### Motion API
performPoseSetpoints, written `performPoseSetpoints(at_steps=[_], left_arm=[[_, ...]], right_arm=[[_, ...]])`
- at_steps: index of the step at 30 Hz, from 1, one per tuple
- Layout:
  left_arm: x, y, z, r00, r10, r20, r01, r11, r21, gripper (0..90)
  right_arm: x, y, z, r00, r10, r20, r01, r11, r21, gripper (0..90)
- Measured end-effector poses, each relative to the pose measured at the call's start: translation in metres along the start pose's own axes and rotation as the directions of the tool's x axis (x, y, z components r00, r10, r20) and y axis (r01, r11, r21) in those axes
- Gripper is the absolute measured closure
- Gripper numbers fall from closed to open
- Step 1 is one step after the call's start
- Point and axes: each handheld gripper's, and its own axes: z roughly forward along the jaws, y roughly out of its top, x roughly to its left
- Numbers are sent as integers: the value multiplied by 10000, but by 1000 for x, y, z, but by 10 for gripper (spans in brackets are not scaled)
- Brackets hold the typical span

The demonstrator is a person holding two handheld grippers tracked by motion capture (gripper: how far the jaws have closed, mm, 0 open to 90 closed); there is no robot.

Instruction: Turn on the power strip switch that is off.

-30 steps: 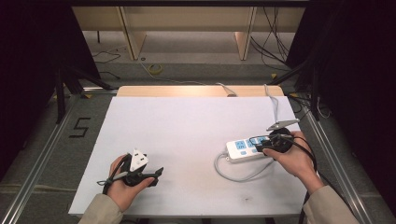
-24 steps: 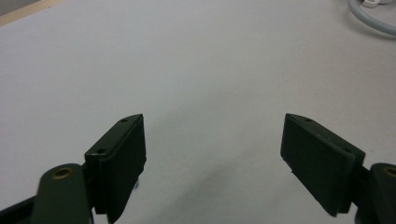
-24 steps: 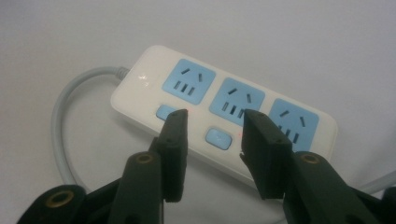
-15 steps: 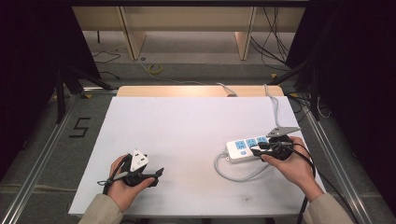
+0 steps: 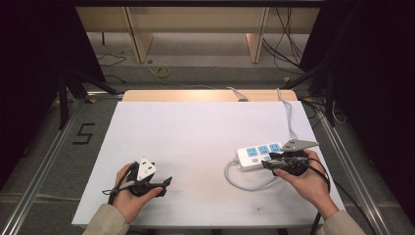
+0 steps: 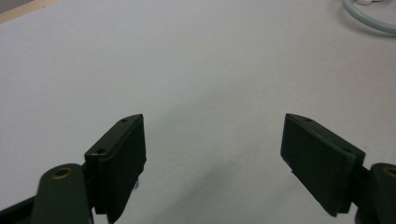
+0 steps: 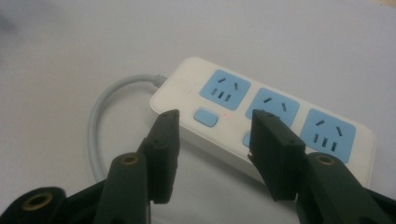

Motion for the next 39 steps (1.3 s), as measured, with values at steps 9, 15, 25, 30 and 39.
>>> performPoseSetpoints(at_steps=[9,15,25,30,39], left_arm=[[-2,0,1,10000,15,54,-15,10000,-20,220],[-1,0,1,10000,20,72,-21,10000,55,220],[0,-2,3,10000,-12,78,11,10000,96,221],[-1,-2,3,9999,6,108,-7,10000,97,220],[-1,-2,4,9998,-1,184,-2,9999,145,220]], right_arm=[[5,-8,-4,9996,-81,-268,66,9986,-532,498],[9,-12,-4,9988,-226,-437,197,9975,-672,490],[15,-25,1,9965,-191,-814,125,9966,-814,459],[18,-31,2,9955,-191,-926,107,9958,-906,457],[21,-40,4,9949,-213,-984,102,9937,-1120,446]])
